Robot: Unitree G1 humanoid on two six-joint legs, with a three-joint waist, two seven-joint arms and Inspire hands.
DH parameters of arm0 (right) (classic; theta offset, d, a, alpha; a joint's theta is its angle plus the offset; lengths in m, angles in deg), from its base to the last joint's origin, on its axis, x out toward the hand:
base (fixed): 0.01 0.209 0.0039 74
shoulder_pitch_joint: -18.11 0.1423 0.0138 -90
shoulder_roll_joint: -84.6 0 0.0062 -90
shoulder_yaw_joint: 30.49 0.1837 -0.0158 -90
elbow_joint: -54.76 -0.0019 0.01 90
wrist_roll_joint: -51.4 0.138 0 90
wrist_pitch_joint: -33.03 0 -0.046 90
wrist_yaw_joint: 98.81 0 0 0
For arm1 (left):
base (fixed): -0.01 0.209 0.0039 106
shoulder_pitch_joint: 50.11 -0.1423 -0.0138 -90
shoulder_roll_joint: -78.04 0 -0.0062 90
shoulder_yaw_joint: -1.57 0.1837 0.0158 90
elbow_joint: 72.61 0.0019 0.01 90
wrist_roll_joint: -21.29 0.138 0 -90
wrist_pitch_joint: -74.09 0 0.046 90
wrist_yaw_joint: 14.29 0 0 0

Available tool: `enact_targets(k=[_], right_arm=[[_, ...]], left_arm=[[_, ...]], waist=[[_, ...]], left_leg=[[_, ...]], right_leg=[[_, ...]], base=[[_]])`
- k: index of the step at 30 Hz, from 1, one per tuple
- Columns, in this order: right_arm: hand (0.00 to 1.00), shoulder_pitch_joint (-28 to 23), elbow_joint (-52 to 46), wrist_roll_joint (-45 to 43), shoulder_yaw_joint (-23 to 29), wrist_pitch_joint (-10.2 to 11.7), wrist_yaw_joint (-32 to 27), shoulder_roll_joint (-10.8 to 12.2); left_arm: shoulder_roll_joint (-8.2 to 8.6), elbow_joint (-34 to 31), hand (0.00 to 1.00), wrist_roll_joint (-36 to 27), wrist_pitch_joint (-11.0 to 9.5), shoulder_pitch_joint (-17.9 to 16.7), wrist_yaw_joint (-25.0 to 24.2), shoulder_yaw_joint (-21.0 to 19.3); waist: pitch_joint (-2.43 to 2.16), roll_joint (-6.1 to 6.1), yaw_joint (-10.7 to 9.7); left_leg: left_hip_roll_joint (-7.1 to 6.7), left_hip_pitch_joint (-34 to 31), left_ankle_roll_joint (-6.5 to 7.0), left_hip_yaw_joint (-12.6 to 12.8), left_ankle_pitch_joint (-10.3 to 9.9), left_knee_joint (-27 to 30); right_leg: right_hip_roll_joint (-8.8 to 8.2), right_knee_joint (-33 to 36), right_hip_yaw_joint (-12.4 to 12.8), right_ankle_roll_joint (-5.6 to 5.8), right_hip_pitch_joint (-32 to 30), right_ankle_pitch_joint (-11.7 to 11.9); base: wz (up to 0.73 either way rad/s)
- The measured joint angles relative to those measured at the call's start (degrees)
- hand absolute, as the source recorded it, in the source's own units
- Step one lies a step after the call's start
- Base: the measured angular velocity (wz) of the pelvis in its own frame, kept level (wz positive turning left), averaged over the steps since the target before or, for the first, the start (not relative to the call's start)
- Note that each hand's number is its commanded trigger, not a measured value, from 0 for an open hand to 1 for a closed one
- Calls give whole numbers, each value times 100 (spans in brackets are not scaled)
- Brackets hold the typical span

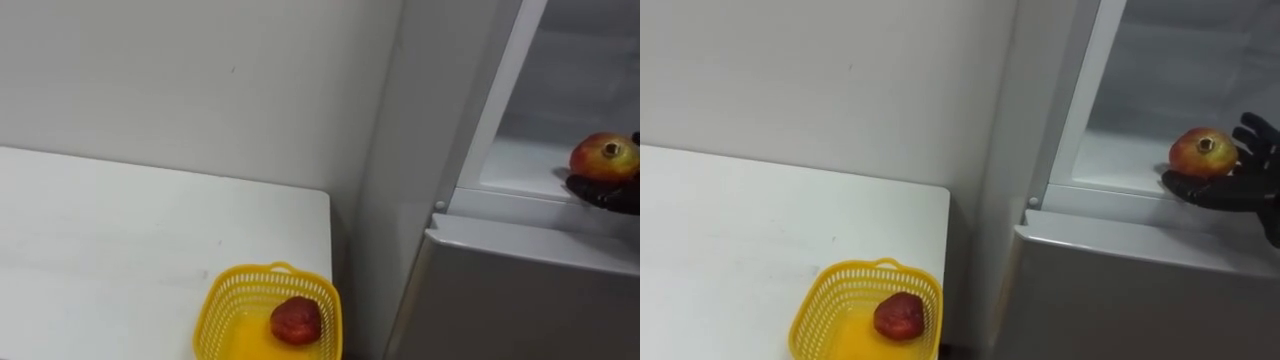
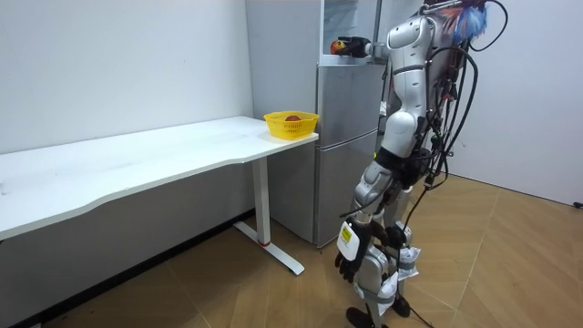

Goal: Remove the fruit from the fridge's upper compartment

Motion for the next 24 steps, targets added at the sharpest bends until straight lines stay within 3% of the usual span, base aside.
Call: enact_targets(k=[7, 8, 9, 10, 24], right_arm=[[2, -1, 0, 0, -4, -25, 21, 1], [52, 0, 0, -4, -7, -39, 21, 0], [60, 0, 1, -4, -29, -42, 21, 0], [98, 0, 0, -4, -43, -42, 21, 0], [100, 5, -14, -206, -170, -47, -1, -116]], left_arm=[[-20, 0, 0, -1, -1, 0, -4, 0], [-20, 0, 0, 0, -1, 0, -4, -1], [-21, 0, 0, 0, -1, 0, -4, 0], [-21, 0, 0, 3, -1, 0, -6, 0], [-22, -4, 0, 35, 62, 88, -128, 2]], waist=[[-3, -29, 2], [-3, -38, 9], [-1, -48, 10], [-1, -54, 12], [-22, -126, 179]], left_leg=[[0, 0, -1, 2, 0, 2], [2, -2, -1, 5, 0, 1], [3, -4, -1, 6, 1, 1], [4, -8, -1, 9, 1, 1], [11, -34, -4, 27, 2, 3]], right_leg=[[1, 1, 2, 0, 0, 0], [2, 1, 2, 0, -2, 0], [2, 0, 2, -1, -4, 0], [3, 0, 3, -1, -7, -1], [1, 5, -3, -6, -7, -3]], base=[[0], [0], [0], [0], [0]])
